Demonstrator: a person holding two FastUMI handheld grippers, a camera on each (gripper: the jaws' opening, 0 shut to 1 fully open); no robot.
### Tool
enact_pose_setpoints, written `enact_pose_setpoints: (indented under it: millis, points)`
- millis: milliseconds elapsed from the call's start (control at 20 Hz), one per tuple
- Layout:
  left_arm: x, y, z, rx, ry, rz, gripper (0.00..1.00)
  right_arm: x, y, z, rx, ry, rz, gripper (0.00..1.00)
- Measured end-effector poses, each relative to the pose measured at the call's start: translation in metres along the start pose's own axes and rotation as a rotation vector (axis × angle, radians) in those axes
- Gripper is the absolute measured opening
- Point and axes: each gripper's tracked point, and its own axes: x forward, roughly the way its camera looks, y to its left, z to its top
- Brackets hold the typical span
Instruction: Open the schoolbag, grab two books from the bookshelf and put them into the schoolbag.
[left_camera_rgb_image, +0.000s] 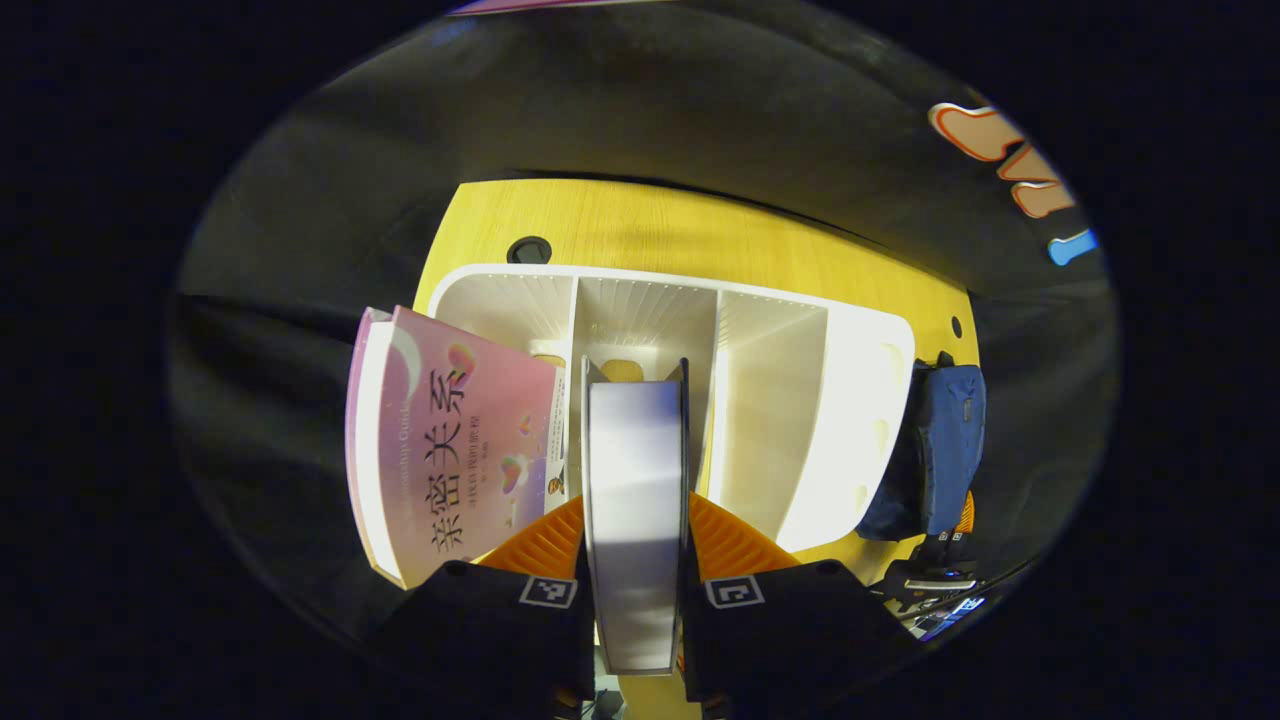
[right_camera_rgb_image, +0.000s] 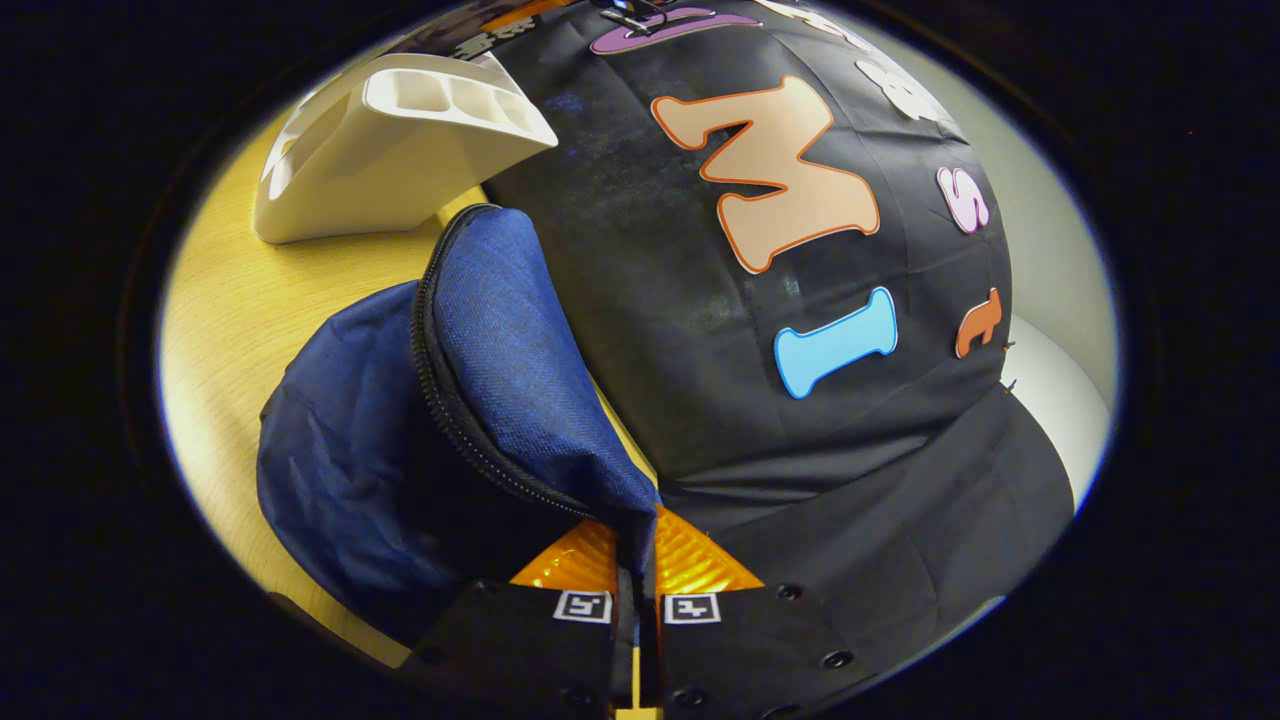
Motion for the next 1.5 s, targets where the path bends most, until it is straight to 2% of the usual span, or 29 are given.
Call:
enact_pose_setpoints:
  millis: [400, 650, 850, 1050, 1200, 1350, 1500]
  points:
    - [-0.086, -0.003, 0.000, -0.008, -0.163, -0.045, 0.32, 0.000, -0.004, -0.001, 0.026, -0.013, 0.000, 0.05]
    - [-0.127, 0.002, -0.006, -0.078, -0.274, -0.091, 0.30, -0.004, -0.009, -0.005, 0.052, -0.016, -0.005, 0.05]
    - [-0.152, -0.014, -0.021, -0.143, -0.361, -0.206, 0.30, -0.004, -0.016, -0.006, 0.076, -0.017, -0.005, 0.04]
    - [-0.157, -0.047, -0.042, -0.200, -0.436, -0.387, 0.30, -0.003, -0.024, -0.008, 0.110, -0.011, -0.009, 0.05]
    - [-0.146, -0.074, -0.055, -0.229, -0.462, -0.493, 0.30, -0.002, -0.027, -0.006, 0.131, -0.007, -0.005, 0.07]
    - [-0.130, -0.103, -0.073, -0.248, -0.466, -0.599, 0.30, -0.003, -0.033, -0.008, 0.158, 0.001, -0.001, 0.04]
    - [-0.108, -0.142, -0.087, -0.215, -0.455, -0.694, 0.30, -0.003, -0.037, -0.010, 0.202, 0.011, 0.003, 0.04]
